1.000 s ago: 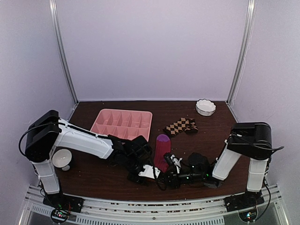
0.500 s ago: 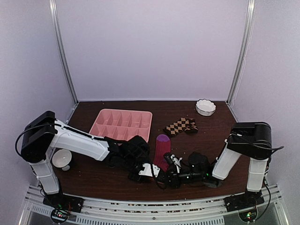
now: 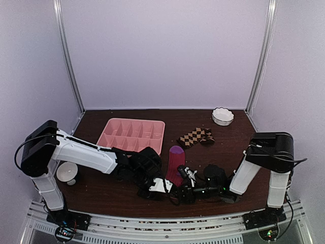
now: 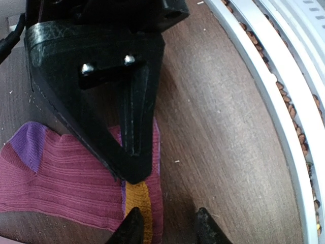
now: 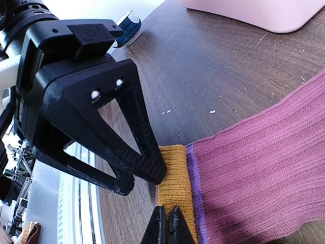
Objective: Roll the socks
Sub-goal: Roll the sock at the center of the board.
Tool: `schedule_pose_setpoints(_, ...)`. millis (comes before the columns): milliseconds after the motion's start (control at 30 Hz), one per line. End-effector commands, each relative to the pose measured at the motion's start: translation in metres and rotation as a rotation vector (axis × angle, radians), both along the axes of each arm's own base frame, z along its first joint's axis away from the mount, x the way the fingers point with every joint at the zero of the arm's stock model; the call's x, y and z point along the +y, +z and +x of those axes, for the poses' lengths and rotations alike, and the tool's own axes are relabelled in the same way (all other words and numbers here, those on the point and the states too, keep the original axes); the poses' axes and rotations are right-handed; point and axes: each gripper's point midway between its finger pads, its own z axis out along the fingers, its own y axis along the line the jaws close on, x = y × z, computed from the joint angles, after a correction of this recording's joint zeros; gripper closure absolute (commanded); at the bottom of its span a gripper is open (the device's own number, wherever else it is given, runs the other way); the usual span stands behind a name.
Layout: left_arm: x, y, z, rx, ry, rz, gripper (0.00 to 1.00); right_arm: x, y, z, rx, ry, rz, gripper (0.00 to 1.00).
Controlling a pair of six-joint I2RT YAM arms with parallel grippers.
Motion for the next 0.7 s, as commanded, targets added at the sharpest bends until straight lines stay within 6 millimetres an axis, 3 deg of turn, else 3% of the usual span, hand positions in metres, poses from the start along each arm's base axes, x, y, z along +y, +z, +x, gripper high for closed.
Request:
schedule_pose_setpoints(0,-0.01,-0.002,0.009,-0.028,0.025,0.0,0.65,-0.051,-0.098,-0.032,0.252,-0.015,-0.359,1.0)
schedule_pose_setpoints(467,-0.003,-0.037,0.028,-0.089,0.07,0.121,0.72,-0.053,-0.096,-0.035,0.261,-0.007,-0.347,1.0)
schedule_pose_setpoints(667,0.008,-0.047,0.023,-0.08,0.054,0.17,0.89,-0.055,-0.093,-0.034,0.252,-0.015,-0.333,1.0)
